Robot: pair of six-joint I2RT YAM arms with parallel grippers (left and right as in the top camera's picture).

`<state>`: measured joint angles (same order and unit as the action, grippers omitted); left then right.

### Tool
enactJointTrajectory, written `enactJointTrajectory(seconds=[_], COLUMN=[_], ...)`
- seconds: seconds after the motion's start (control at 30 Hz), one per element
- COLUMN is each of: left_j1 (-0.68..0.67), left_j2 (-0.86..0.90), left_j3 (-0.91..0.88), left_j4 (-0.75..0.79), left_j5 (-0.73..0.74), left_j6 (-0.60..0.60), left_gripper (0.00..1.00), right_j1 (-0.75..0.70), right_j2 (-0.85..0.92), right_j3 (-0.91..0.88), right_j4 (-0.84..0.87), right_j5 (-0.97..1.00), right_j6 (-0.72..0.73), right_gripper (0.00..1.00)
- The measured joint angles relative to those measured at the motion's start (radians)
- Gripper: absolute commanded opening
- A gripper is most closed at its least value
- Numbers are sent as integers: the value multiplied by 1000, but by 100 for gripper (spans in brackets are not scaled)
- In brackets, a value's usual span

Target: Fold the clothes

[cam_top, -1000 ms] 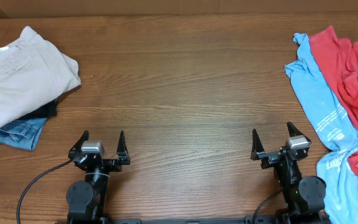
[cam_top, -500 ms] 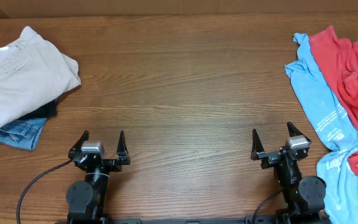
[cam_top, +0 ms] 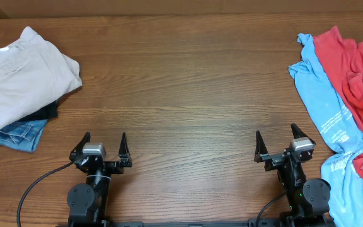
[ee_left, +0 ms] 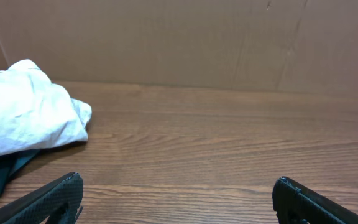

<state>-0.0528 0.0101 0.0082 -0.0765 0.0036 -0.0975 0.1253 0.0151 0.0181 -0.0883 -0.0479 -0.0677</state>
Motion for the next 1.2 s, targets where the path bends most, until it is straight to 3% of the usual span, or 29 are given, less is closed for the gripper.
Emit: enactJointTrajectory(seconds=[0.37, 0.57, 0.7, 1.0, 1.2], left_j1=[0, 0, 0, 0, 0], left_j2=[0, 6, 66, 448, 726], left_j3=[2, 110, 237, 596, 813], left_j4=[-8, -215, -261, -455, -636], left_j5=[2, 15, 18, 32, 39], left_j6=[-16, -28, -31, -31, -31], left_gripper=[100, 100, 100, 100, 100], right_j1=[0, 0, 0, 0, -14], right_j2=[0, 10, 77, 532, 992], right_j3=[0, 75, 205, 589, 959], right_j4=[-16, -121, -172, -428, -712], right_j5=[3, 65, 105, 151, 158], right_j6=[68, 90, 109, 120, 120], right_gripper=[100, 100, 100, 100, 100])
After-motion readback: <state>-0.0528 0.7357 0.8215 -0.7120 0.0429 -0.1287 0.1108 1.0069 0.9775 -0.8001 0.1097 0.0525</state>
